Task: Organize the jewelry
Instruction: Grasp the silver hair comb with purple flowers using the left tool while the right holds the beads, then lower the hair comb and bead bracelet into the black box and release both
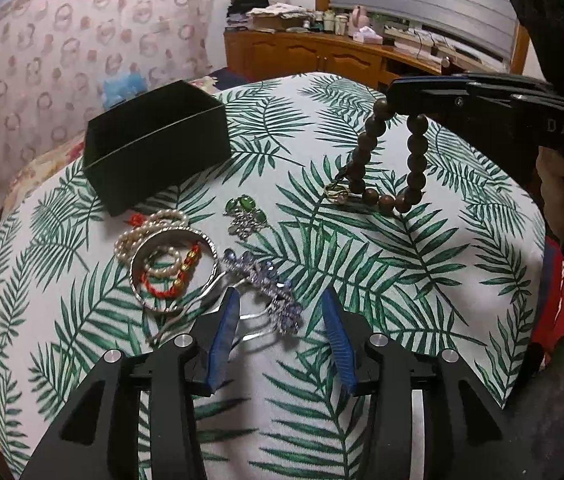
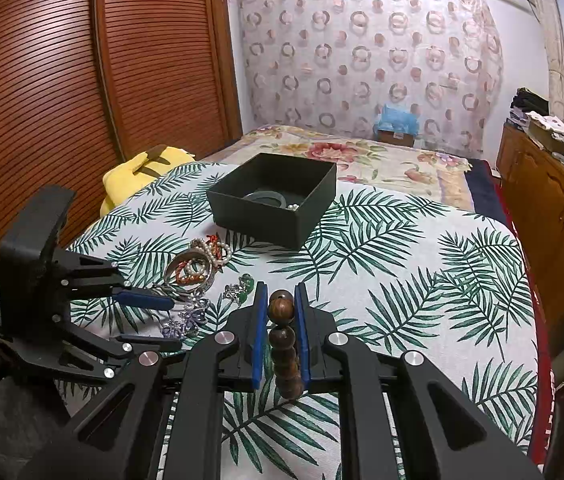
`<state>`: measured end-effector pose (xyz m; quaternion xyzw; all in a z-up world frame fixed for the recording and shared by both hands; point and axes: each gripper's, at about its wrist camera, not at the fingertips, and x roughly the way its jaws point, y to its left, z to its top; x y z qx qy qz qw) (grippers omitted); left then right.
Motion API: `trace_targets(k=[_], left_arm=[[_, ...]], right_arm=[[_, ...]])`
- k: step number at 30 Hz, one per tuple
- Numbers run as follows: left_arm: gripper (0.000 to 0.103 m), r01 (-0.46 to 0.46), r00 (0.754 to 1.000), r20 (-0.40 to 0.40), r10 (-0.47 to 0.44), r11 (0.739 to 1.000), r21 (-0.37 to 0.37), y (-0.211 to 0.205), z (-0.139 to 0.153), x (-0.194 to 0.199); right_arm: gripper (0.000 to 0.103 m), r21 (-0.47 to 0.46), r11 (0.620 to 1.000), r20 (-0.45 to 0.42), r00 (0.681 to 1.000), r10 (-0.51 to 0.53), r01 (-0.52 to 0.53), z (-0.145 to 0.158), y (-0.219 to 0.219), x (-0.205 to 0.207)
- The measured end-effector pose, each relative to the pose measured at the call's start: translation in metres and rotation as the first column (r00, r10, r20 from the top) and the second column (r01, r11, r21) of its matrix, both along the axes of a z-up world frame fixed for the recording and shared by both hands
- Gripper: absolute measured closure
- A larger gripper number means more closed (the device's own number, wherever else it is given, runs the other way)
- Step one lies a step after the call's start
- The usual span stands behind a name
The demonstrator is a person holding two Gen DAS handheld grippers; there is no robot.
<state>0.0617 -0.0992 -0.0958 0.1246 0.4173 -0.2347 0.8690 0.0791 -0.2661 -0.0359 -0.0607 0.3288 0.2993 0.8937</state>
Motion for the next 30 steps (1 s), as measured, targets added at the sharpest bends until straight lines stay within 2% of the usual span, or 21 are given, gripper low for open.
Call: trace_targets(k=[9, 10, 12, 15, 17, 24, 30], left_arm=[[0.063, 0.01, 1.0, -0.021, -0.009, 0.999, 0.045, -0.014, -0.004, 0.009], [0.064, 0.01, 1.0, -0.019, -0.009, 0.999, 0.047, -0.014, -0.004, 0.01], [0.078, -0.006, 1.0, -0.006, 0.006, 0.998, 0.065, -0.012, -0.004, 0.012], [0.078, -0.007, 1.0, -0.008, 0.008, 0.998, 0.06, -0.009, -0.002, 0.014], [0.082, -0.009, 1.0, 0.003, 0.008, 0.998, 0.062, -0.009, -0.001, 0.011], [0.082, -0.019, 1.0, 0.008, 0.019, 0.999, 0.035, -0.008, 0.001, 0.004], [0.083, -0.036, 0.999, 0.031, 0.037, 0.999, -0.033, 0.001, 0.015, -0.004]], right_arm=[[0.088, 0.006, 1.0, -0.003, 1.0, -0.005, 0.005, 0.0, -0.004, 0.001], [0.088, 0.007, 1.0, -0.004, 1.0, -0.005, 0.005, 0.0, -0.003, 0.001], [0.088, 0.007, 1.0, -0.005, 1.0, -0.004, 0.004, -0.001, -0.004, 0.001], [0.088, 0.005, 1.0, -0.005, 1.0, -0.004, 0.004, 0.0, -0.003, 0.001], [0.088, 0.006, 1.0, -0.004, 1.0, -0.004, 0.004, 0.0, -0.003, 0.001], [0.088, 0.004, 1.0, -0.005, 1.0, -0.004, 0.004, 0.0, -0.003, 0.001], [0.088, 0.002, 1.0, 0.0, 1.0, 0.002, -0.002, 0.004, 0.001, 0.003]])
